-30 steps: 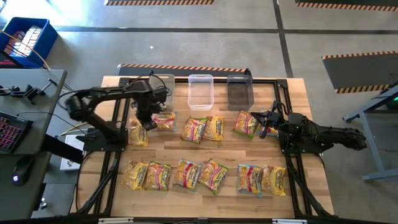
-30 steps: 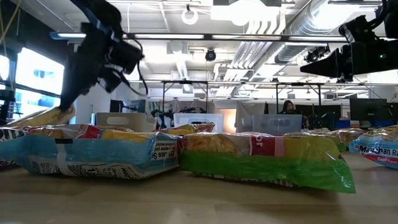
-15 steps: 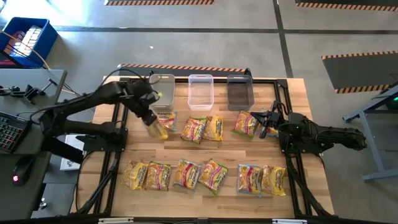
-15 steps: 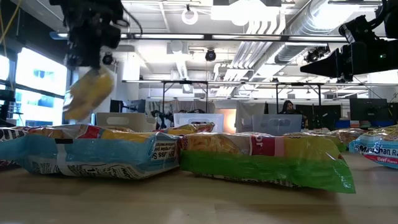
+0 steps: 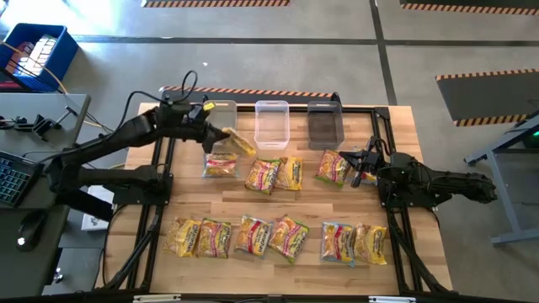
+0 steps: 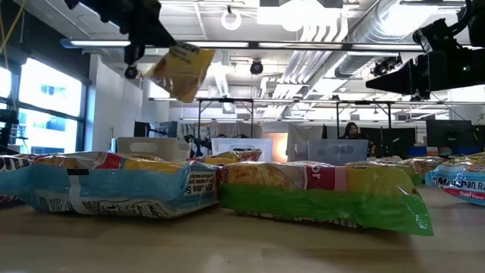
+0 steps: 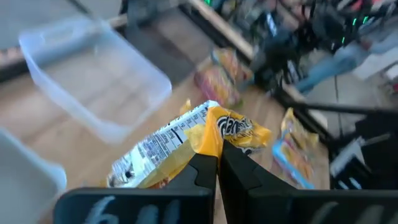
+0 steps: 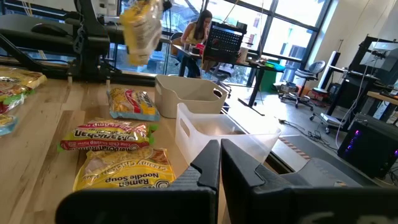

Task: Sort Maruchan noodles
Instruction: Put the top left yellow noodle pack into the gray bin

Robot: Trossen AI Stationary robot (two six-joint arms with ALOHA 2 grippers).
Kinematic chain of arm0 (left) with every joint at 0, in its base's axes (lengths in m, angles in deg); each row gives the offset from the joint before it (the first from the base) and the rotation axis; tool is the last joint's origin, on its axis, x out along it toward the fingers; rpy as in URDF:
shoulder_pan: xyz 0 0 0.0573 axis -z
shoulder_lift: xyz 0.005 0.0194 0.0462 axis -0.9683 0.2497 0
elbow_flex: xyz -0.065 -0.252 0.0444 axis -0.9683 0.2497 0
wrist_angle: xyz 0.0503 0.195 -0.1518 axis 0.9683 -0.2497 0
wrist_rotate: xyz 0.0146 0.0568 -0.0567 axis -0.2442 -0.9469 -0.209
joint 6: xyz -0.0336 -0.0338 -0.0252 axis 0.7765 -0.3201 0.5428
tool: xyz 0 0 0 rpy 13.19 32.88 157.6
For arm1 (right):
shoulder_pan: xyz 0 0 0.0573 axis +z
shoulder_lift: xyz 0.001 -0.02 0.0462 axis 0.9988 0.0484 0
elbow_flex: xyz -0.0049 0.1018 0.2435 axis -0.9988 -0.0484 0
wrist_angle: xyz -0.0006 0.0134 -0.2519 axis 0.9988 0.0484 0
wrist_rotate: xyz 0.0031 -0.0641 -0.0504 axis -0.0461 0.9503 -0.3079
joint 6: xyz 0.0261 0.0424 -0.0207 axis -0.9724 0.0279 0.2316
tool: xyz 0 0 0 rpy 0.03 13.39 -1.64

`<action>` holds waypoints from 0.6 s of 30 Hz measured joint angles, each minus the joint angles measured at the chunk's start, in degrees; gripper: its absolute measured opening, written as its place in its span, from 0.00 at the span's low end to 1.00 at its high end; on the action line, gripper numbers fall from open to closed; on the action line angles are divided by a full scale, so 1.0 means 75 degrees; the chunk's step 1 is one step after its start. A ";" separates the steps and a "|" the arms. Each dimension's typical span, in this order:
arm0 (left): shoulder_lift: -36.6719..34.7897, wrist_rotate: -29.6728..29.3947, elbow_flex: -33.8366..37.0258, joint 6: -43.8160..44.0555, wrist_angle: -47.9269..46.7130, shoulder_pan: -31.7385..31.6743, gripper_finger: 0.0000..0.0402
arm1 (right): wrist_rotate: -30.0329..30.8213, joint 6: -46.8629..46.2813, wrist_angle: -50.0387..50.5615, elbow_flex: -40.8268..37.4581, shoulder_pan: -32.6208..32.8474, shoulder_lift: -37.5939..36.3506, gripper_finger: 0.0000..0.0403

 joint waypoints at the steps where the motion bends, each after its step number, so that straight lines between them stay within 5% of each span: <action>1: -0.0001 -0.0002 0.0149 -0.0027 0.0381 -0.0113 0.00 | 0.0000 0.0000 0.0000 0.0003 -0.0001 0.0002 0.00; 10: -0.0029 0.0401 0.1260 -0.0425 0.2495 -0.1919 0.00 | 0.0002 0.0000 0.0000 0.0002 0.0000 0.0000 0.00; 18: 0.0536 0.1633 0.2564 0.0442 0.5398 -0.4089 0.00 | 0.0003 0.0000 0.0000 0.0000 -0.0002 0.0000 0.00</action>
